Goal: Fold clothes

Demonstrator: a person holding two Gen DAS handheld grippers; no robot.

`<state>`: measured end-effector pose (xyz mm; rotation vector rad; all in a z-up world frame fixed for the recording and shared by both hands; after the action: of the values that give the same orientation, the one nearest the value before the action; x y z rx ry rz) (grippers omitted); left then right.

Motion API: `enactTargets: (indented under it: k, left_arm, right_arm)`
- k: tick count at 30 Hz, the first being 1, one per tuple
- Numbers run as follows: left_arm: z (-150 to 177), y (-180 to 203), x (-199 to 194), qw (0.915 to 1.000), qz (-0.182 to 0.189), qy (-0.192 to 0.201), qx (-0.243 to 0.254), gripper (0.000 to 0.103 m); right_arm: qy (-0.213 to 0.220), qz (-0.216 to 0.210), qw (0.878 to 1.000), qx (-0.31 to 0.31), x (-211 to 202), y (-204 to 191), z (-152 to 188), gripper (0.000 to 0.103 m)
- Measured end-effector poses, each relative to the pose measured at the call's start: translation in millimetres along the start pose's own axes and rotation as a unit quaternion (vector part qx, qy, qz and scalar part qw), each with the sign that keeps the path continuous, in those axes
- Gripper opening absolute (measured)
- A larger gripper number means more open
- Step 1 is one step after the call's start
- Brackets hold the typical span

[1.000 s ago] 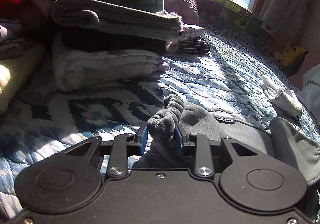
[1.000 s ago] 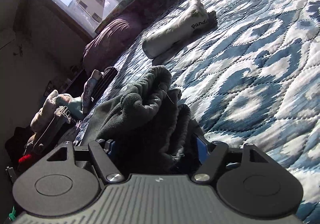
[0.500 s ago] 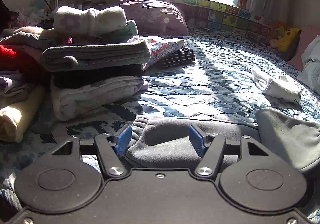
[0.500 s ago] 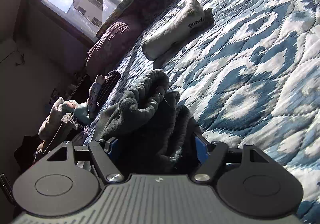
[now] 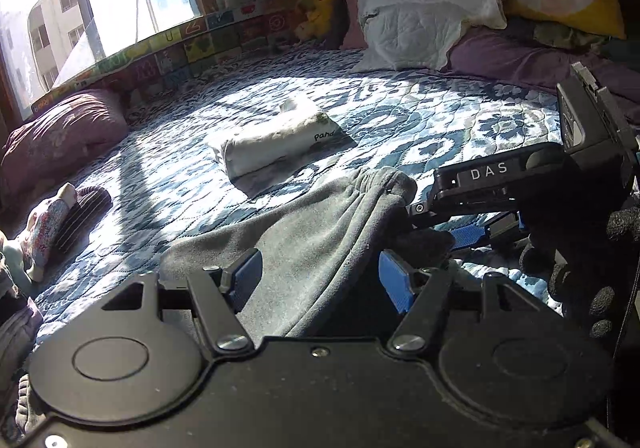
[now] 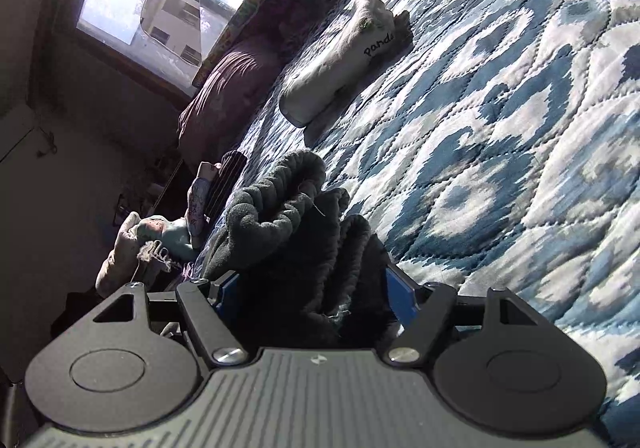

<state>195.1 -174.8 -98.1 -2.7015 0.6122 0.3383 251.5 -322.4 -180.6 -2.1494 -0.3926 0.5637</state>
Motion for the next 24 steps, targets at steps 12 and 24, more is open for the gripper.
enactTargets:
  k: [12,24]
  left_arm:
    - [-0.2,-18.7,17.5,0.9976,-0.066,0.003,-0.018,0.01]
    - [1.4,-141.8,-71.9,0.959,-0.141,0.077,-0.234,0.01]
  right_arm:
    - [-0.003,-0.023,0.998,0.056,-0.6,9.4,-9.6,0.073]
    - [-0.014,-0.002,0.999,-0.043,12.6,-15.6,5.4,0.077]
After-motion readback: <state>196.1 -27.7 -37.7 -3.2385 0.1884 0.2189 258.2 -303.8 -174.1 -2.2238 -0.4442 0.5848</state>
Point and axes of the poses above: each gripper's, at about its wrist camera, not at the fingertips, and x roughly the way its jaws point, y to its right, z to its underside, the point moved 5 cm from there along x, roughly the way its jaws point, and after that the axes turned 15 degrees about y, right-handed, at the moved point
